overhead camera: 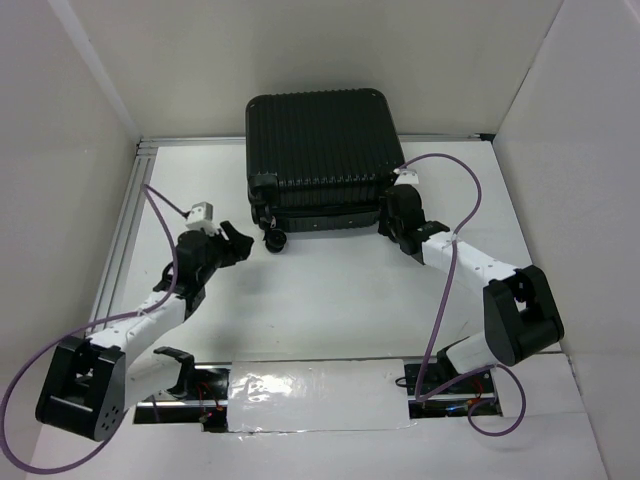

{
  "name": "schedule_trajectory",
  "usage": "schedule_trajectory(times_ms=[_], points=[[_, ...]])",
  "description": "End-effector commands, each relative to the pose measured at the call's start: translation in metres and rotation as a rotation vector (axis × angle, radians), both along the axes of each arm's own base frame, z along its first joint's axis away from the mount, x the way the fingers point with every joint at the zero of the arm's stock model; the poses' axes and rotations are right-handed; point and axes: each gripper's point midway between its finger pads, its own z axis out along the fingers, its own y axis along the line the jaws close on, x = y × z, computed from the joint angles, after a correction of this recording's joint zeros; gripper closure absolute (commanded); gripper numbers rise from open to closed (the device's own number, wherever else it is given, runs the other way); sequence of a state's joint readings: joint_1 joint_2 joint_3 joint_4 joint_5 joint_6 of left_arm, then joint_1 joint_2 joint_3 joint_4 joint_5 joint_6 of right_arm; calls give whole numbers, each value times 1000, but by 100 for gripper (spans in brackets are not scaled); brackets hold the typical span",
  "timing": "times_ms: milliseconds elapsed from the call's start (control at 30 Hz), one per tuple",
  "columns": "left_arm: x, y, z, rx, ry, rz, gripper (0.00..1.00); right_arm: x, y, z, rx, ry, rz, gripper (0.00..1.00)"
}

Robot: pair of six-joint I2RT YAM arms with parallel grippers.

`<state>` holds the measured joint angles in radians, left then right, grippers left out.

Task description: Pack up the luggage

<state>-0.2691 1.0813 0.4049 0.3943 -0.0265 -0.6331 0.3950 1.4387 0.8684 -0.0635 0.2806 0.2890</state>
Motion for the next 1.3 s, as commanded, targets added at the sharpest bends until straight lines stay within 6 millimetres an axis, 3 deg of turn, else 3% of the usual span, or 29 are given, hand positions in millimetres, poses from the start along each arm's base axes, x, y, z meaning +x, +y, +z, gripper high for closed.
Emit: schedule_trajectory(times_ms=[0,67,100,200,233,533,600,800,833,900,1000,1267], points=[[10,-1,39,-195,-103,-48,34,2,-5,9,-26,-16,-15,100],[10,-8,41,-261,-84,-134,34,5,-4,9,-26,-16,-15,100],[12,-17,54,-281,-92,-212,34,4,-3,9,-21,-14,-8,100],[18,-26,46,-327,-7,-270,35,7,-1,10,-21,-16,-8,100],[19,-33,55,-337,-15,-316,35,7,-2,10,-28,-16,-3,100],[29,-48,48,-369,35,-398,36,10,-3,6,-27,-5,-4,100],[33,-48,48,-361,32,-401,36,10,-3,6,-27,-5,-4,100],[38,-47,18,-343,119,-369,38,11,-3,5,-38,3,1,100],[41,-46,25,-344,85,-379,38,11,-3,2,-41,11,1,100],[36,-46,9,-350,120,-382,39,11,-3,1,-41,11,1,100],[34,-43,4,-352,131,-371,39,13,-4,5,-43,1,-6,100],[47,-14,0,-346,163,-286,40,14,-4,0,-57,18,-1,100]])
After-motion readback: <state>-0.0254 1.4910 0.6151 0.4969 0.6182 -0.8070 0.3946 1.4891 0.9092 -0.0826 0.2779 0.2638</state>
